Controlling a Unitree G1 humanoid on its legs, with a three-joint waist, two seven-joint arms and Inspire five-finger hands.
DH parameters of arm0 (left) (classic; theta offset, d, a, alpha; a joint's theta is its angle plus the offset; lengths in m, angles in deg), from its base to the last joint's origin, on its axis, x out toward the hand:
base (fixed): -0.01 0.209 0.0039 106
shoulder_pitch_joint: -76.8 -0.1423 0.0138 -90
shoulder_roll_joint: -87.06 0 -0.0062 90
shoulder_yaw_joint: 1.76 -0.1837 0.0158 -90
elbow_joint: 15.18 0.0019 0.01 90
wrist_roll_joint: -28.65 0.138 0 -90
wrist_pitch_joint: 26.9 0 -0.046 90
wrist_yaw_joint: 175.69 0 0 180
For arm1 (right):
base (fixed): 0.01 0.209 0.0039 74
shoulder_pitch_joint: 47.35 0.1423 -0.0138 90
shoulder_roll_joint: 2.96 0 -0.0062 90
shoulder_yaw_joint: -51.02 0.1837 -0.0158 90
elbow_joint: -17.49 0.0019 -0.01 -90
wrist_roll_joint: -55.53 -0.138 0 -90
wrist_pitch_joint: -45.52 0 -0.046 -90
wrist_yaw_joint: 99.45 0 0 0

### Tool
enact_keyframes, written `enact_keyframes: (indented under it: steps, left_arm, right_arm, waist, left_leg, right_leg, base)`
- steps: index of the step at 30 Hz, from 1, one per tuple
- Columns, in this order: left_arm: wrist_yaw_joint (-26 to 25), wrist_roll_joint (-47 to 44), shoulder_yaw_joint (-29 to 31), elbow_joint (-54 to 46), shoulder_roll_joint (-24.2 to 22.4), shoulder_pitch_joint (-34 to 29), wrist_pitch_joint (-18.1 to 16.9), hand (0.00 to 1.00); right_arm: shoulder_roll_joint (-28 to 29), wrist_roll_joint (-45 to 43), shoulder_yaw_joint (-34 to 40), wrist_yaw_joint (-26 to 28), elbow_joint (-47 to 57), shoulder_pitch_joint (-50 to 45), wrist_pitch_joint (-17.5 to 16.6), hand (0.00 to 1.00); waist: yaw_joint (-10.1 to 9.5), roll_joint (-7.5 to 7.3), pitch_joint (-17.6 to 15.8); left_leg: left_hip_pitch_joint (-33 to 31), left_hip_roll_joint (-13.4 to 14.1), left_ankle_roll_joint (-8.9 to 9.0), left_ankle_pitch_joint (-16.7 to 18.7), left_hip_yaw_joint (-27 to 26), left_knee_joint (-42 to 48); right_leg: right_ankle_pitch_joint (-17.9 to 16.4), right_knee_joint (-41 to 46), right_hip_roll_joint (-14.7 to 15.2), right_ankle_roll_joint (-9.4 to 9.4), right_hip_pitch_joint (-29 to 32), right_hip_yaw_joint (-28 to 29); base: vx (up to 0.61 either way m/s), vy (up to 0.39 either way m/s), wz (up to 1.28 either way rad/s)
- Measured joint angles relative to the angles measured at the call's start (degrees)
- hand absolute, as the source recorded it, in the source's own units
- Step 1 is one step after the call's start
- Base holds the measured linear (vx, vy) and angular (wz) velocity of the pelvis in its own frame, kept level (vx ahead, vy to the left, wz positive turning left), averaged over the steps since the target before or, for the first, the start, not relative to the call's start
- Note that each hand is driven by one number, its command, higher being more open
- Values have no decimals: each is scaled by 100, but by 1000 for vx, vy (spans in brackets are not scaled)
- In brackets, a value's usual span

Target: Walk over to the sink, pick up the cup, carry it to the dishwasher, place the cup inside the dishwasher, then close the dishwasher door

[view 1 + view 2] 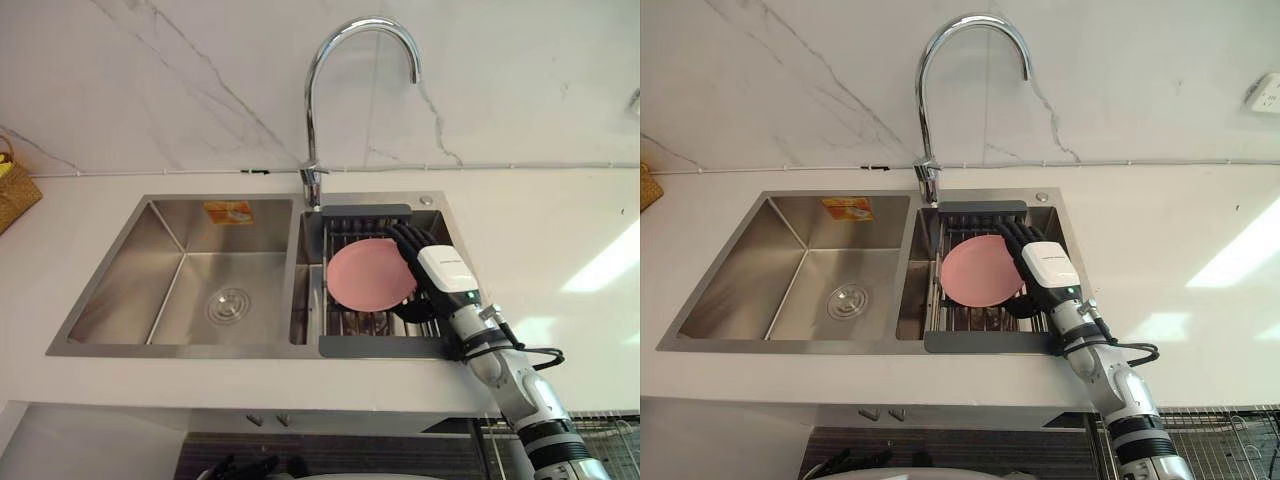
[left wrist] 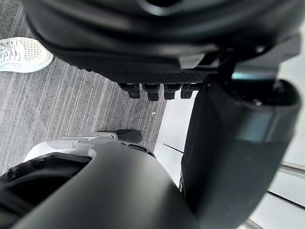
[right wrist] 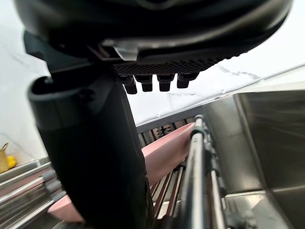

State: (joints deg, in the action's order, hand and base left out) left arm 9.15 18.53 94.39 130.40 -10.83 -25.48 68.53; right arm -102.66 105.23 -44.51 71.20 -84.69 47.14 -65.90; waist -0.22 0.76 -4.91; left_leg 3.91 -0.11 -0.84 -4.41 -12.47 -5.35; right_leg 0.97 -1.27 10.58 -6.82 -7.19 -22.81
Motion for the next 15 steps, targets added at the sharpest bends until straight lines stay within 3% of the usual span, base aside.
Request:
enact_keyframes:
  steps: [6,7,11,15]
  left_arm:
    - [5,0,0,4,6,0,-32,100]
    - [5,0,0,5,6,0,-36,100]
    - [7,1,-1,34,6,0,-95,100]
    - [4,3,-6,67,2,-2,-197,100]
  right_arm:
    - [-19,178,-44,-8,26,0,-153,100]
    - [-22,206,-49,-11,29,0,-167,0]
    - [-40,425,-94,-197,44,0,-222,0]
    - [-67,849,-154,-856,51,-10,-238,0]
  waist:
    - [-6,-17,-13]
    - [-6,-17,-13]
    - [-4,-18,-14]
    - [-8,-18,-18]
  left_leg:
    - [-1,-1,0,0,3,0]
    - [-2,-1,0,0,3,0]
    - [-3,-1,0,0,5,-1]
    - [-3,-1,0,-1,8,-1]
  right_leg:
    - [-1,0,0,-1,-1,-2]
    - [-1,0,0,-1,-1,-2]
    - [-2,2,0,-2,-1,-3]
    - [-2,4,0,-2,-1,-3]
  base:
    - [0,0,0]
    - [0,0,0]
    - [0,0,0]
    - [0,0,0]
